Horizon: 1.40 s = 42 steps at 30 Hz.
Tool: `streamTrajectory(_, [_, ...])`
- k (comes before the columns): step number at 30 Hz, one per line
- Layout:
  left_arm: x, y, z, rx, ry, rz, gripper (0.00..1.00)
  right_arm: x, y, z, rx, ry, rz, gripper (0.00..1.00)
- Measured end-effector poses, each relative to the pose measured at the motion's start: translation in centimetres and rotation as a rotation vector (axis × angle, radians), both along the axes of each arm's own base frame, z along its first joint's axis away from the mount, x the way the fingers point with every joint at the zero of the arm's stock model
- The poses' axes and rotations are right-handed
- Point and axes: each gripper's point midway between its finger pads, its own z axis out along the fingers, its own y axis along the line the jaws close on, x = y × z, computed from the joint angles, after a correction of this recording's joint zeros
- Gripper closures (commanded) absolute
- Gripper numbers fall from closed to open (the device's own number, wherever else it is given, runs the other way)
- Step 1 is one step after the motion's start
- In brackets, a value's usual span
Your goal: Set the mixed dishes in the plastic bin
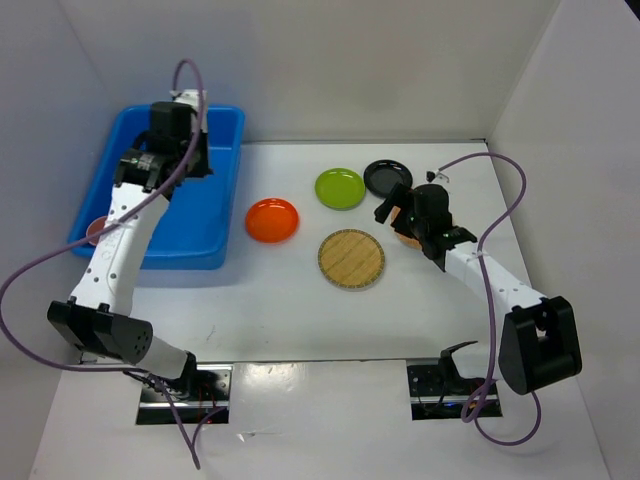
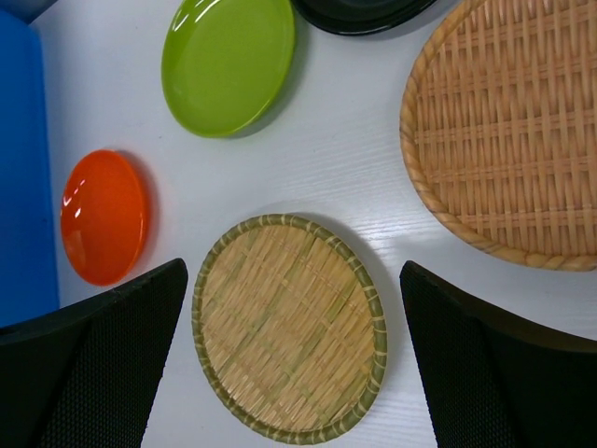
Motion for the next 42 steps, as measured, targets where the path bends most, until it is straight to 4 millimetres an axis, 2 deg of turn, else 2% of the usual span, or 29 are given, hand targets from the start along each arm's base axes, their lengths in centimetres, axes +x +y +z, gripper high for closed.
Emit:
streamTrajectory(3, [0.5,6.5,-0.4,0.005,0.018,0.164,1.0,-0.3,0.4,-0.3,0.006,0.008,0.028,0.01])
streamTrajectory(6, [0.0,11.9,-1.0,0.006,0.042,0.304,1.0,-0.5,0.7,-0.6,0.009,0.013,0.052,0.01])
streamTrajectory(13, [-2.6,20.9,-2.6,-0.009,0.082,0.536,1.0,-1.1,1.4,-1.2,0.005,0.016,0.115,0.01])
streamTrajectory(16, [-4.1,23.3,-3.9,-0.023,0.115,0.602,1.0,-1.1,1.8,-1.6,0.016,0.022,0.139,0.01])
streamTrajectory(21, [-5.0,24.2,-5.0,-0.038,0.119,0.627,1.0,-1.2,2.1,-2.1,0.021,0.035,0.154,0.01])
streamTrajectory(28, [-6.3,25.0,-7.9,-0.066,0.159,0.65,1.0,-1.3,2.4,-2.2,0.029,0.041,0.169,0.01])
streamTrajectory(36, [-5.3,25.2,-7.4,-0.076,0.115,0.634,1.0,-1.4,2.5,-2.5,0.023,0.049,0.177,0.01])
streamTrajectory(42, [-4.5,26.1,-8.2,-0.097,0.115,0.633,1.0,-1.3,2.6,-2.8,0.019,0.058,0.186,0.01])
